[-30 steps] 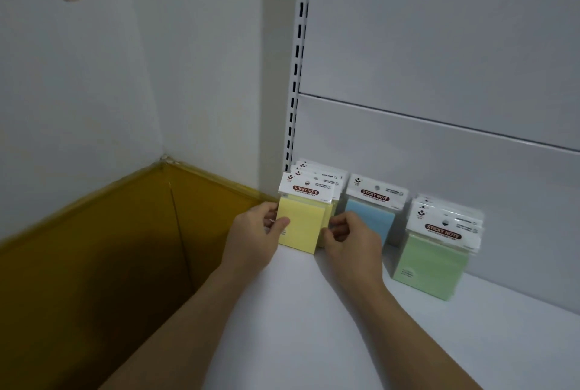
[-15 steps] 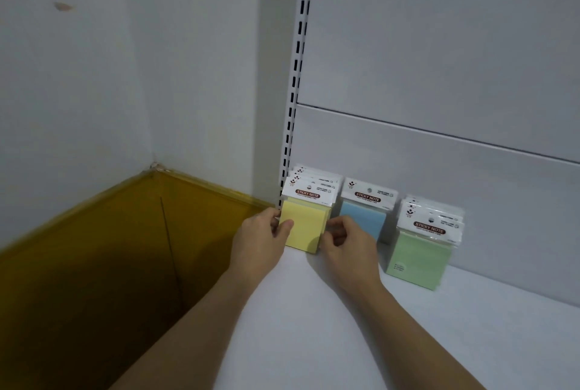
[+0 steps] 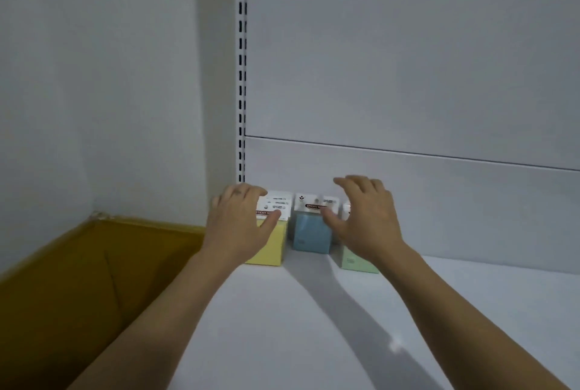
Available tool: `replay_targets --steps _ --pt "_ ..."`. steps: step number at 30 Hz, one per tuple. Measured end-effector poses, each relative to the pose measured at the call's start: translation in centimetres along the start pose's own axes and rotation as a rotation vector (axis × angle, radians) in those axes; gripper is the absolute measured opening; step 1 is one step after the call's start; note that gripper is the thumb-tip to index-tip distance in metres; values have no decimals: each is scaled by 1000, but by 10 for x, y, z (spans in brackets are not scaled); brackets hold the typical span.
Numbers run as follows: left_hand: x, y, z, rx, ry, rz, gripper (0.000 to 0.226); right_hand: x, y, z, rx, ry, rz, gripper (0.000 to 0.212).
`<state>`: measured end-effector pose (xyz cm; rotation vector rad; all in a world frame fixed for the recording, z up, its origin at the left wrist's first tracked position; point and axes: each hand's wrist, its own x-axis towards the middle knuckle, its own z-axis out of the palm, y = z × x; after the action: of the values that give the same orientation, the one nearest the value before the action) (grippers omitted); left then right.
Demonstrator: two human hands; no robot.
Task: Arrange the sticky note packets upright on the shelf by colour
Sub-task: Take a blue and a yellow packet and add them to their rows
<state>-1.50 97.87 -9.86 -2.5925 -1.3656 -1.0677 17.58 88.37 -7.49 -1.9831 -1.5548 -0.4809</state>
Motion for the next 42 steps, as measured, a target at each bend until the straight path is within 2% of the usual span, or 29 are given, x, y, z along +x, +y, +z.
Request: replay_targets --steps 2,6,14,18,27,42 --pt "11 16 -6 22 -41 104 51 2 7 -22 -137 22 14 65" --pt "28 60 -1 -9 -114 308 60 -4 32 -59 -288 -72 139 74" --pt "28 156 39 -196 -283 465 64 -54 89 -119 -448 -132 376 75" --pt "21 203 46 -229 -315 539 65 -82 118 -149 -464 -149 483 76" --pt "-8 332 30 -263 -322 716 64 -151 192 -228 -400 -77 654 76" --pt "-121 585 33 -272 -382 907 59 -314 339 -378 -363 27 885 74"
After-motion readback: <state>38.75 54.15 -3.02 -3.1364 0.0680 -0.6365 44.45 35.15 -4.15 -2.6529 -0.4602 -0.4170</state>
